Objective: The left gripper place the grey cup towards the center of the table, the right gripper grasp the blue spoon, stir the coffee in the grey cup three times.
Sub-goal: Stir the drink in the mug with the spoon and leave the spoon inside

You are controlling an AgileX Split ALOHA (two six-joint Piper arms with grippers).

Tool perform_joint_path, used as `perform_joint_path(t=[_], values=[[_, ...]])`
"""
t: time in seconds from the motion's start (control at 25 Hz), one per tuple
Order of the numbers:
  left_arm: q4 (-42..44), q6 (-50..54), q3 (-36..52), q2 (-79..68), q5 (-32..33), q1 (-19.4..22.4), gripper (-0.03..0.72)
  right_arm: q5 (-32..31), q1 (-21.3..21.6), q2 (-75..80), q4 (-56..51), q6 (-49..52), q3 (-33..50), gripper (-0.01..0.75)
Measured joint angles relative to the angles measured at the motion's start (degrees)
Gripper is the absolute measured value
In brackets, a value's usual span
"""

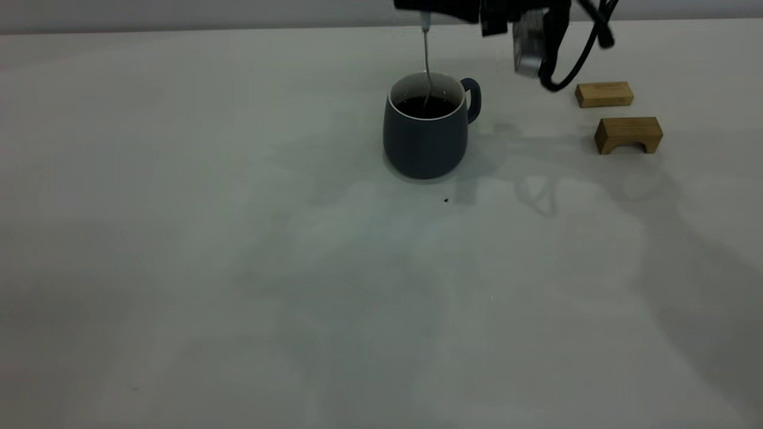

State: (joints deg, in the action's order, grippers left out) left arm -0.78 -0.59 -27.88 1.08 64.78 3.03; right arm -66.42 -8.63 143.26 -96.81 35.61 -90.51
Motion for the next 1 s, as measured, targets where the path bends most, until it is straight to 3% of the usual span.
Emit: perform_joint_path(t=[0.44,0.76,1.0], values=[[0.0,0.0,0.0,0.0,0.0,0.0,0.585,0.2,0.0,3.9,7.3,-0.1,-2.6,0.123],[0.0,0.0,0.0,0.0,0.0,0.0,0.585,0.2,-1.3,3.9,1.7,-0.1,-2.6,0.123],[0.0,0.0,0.0,0.0,0.0,0.0,0.585,7.2,-1.7,3.9,-2.9,-0.5,-2.6,0.123]])
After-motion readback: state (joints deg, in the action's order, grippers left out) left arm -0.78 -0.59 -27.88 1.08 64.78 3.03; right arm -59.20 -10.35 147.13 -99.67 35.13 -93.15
